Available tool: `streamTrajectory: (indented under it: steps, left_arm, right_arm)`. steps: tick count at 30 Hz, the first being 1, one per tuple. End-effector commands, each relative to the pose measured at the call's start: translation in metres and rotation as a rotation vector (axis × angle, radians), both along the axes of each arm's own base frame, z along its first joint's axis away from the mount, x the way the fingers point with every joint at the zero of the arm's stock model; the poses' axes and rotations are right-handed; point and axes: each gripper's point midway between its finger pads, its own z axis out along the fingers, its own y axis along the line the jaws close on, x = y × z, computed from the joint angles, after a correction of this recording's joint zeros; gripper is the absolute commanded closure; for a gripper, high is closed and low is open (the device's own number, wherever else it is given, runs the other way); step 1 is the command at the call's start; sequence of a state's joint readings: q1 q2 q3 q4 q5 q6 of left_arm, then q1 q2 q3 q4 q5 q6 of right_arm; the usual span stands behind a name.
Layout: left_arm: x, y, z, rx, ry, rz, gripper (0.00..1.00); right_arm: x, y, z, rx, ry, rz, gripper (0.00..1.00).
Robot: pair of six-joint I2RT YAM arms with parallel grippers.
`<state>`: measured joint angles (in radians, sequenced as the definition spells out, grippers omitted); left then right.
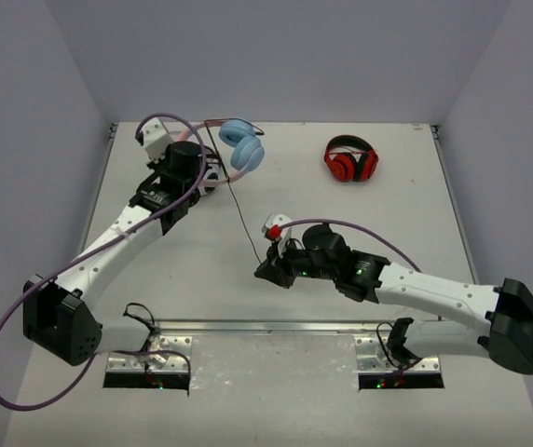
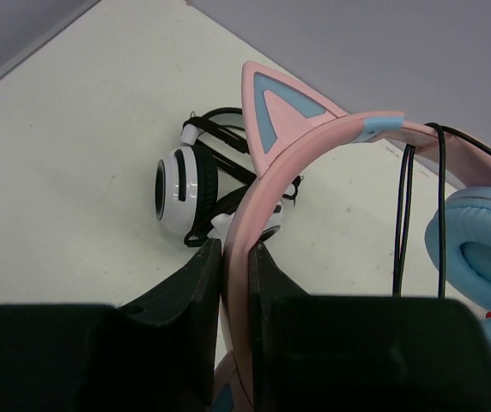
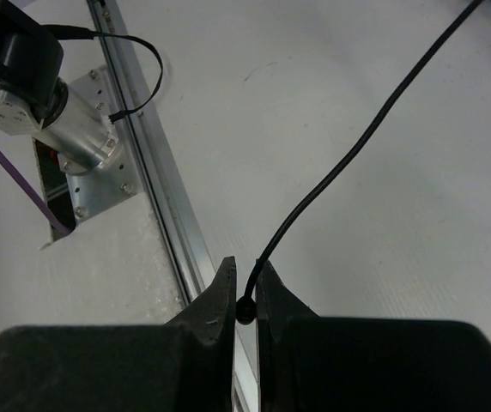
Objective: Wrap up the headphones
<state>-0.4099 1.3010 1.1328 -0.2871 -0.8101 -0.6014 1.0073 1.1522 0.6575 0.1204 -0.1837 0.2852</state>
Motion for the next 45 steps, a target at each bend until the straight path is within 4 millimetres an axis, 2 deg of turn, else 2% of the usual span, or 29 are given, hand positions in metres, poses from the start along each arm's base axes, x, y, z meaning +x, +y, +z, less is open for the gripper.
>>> streamTrajectory:
  steps: [1,4,5,6,8,10,11,14,15,16,17,18,19,20,21,23,26,27,33,35,40,41,42,45]
  left_arm:
    - [0.004,0.009,0.052,-0.144,-0.258,0.080,1.00]
    - [-0.003,0.014,0.035,-0.109,-0.234,0.116,0.99]
    - [-0.005,0.014,0.033,-0.099,-0.232,0.123,1.00]
    - [-0.008,0.009,0.029,-0.082,-0.221,0.118,1.00]
    - [-0.016,0.010,0.018,-0.049,-0.199,0.145,1.00]
    - [-0.024,0.005,0.004,-0.027,-0.175,0.133,1.00]
    - [-0.025,0.001,0.000,-0.033,-0.178,0.115,1.00]
    - [-0.028,-0.023,-0.011,-0.004,-0.190,-0.061,1.00]
    - [-0.033,-0.032,-0.008,-0.014,-0.215,-0.126,1.00]
    - [-0.037,-0.039,-0.008,-0.022,-0.240,-0.153,1.00]
    - [-0.046,-0.044,-0.026,0.001,-0.210,-0.185,1.00]
    - [-0.051,-0.047,-0.025,-0.016,-0.226,-0.213,1.00]
    - [-0.057,-0.051,-0.042,-0.009,-0.200,-0.253,1.00]
    - [-0.059,-0.056,-0.047,0.007,-0.195,-0.304,1.00]
    - [-0.063,-0.065,-0.048,0.003,-0.197,-0.362,1.00]
    - [-0.075,-0.073,-0.066,0.031,-0.145,-0.409,1.00]
    - [-0.092,-0.090,-0.081,0.057,-0.117,-0.505,1.00]
    - [-0.096,-0.094,-0.084,0.060,-0.114,-0.531,1.00]
    - [-0.130,-0.132,-0.100,0.116,-0.059,-0.729,1.00]
    - [-0.138,-0.136,-0.104,0.138,-0.042,-0.754,1.00]
    - [-0.157,-0.143,-0.092,0.065,-0.097,-0.828,1.00]
    - [-0.160,-0.144,-0.092,0.061,-0.089,-0.844,1.00]
    - [-0.162,-0.145,-0.089,0.051,-0.096,-0.856,1.00]
    - [-0.173,-0.151,-0.076,0.022,-0.117,-0.935,0.99]
  right_arm:
    - [-0.009,0.020,0.036,0.034,-0.053,0.068,0.99]
    - [-0.013,0.022,0.043,0.013,-0.060,0.084,0.99]
    - [-0.012,0.025,0.056,0.032,-0.078,0.090,0.99]
    - [-0.014,0.022,0.053,0.002,-0.069,0.090,0.99]
    - [-0.008,0.021,0.068,-0.005,-0.115,0.077,0.99]
    - [-0.003,0.014,0.069,-0.056,-0.145,0.068,0.99]
    - [-0.001,0.016,0.080,-0.058,-0.162,0.072,0.99]
    - [0.003,0.011,0.084,-0.151,-0.206,0.104,0.99]
    - [0.008,0.008,0.084,-0.176,-0.226,0.093,0.99]
    - [0.015,0.007,0.093,-0.191,-0.283,0.101,0.99]
    - [0.022,0.001,0.087,-0.235,-0.275,0.096,0.99]
    - [0.027,-0.001,0.088,-0.254,-0.292,0.109,0.99]
    - [0.037,-0.005,0.097,-0.258,-0.304,0.089,0.99]
    - [0.041,-0.009,0.092,-0.290,-0.296,0.088,0.99]
    - [0.045,-0.011,0.094,-0.296,-0.303,0.083,0.99]
    - [0.057,-0.015,0.103,-0.297,-0.320,0.060,0.99]
    - [0.073,-0.020,0.104,-0.318,-0.322,0.027,0.99]
    - [0.078,-0.020,0.110,-0.317,-0.332,0.014,0.99]
    - [0.118,-0.028,0.111,-0.375,-0.366,-0.076,0.99]
    - [0.133,-0.032,0.113,-0.404,-0.407,-0.113,0.99]
    - [0.168,-0.049,0.104,-0.461,-0.458,-0.215,0.99]
    - [0.174,-0.057,0.098,-0.485,-0.471,-0.238,0.99]
    - [0.179,-0.059,0.104,-0.471,-0.500,-0.258,0.99]
    - [0.184,-0.064,0.100,-0.473,-0.526,-0.249,0.99]
